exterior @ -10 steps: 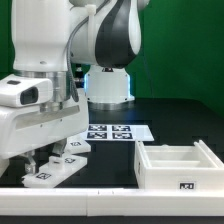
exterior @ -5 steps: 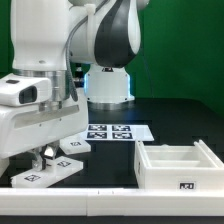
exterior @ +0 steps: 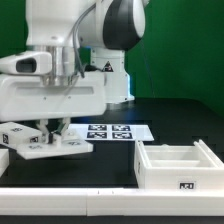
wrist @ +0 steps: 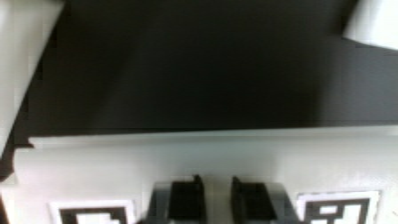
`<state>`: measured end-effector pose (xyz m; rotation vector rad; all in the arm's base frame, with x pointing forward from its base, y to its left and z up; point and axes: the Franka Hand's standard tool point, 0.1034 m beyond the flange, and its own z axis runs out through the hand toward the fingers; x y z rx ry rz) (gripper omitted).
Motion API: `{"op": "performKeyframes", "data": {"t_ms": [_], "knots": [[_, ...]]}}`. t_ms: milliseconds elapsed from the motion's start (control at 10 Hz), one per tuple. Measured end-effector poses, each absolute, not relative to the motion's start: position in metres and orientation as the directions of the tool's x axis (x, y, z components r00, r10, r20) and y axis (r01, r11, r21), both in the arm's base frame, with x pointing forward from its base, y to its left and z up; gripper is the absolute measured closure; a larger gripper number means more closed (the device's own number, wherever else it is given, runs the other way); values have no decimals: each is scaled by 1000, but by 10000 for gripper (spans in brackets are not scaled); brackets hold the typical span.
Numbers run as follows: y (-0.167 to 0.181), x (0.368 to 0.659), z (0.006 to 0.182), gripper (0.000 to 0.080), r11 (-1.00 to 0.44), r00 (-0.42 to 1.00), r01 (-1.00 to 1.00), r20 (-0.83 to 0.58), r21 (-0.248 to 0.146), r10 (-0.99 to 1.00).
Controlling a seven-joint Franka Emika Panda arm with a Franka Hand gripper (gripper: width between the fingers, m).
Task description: Assemble cabinet
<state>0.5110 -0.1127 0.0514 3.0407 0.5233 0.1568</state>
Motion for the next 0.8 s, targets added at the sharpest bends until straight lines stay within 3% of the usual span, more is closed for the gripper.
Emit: {"op": "performKeyframes", "data": {"t_ms": [300,500,800], "knots": [[-112,510,50,735,-989,985,138,101,47,142],[-108,505,55,735,-990,983,-136,127,22,-133],[-66,493,74,735,-821,813,-568,115,-63,-571]]}}
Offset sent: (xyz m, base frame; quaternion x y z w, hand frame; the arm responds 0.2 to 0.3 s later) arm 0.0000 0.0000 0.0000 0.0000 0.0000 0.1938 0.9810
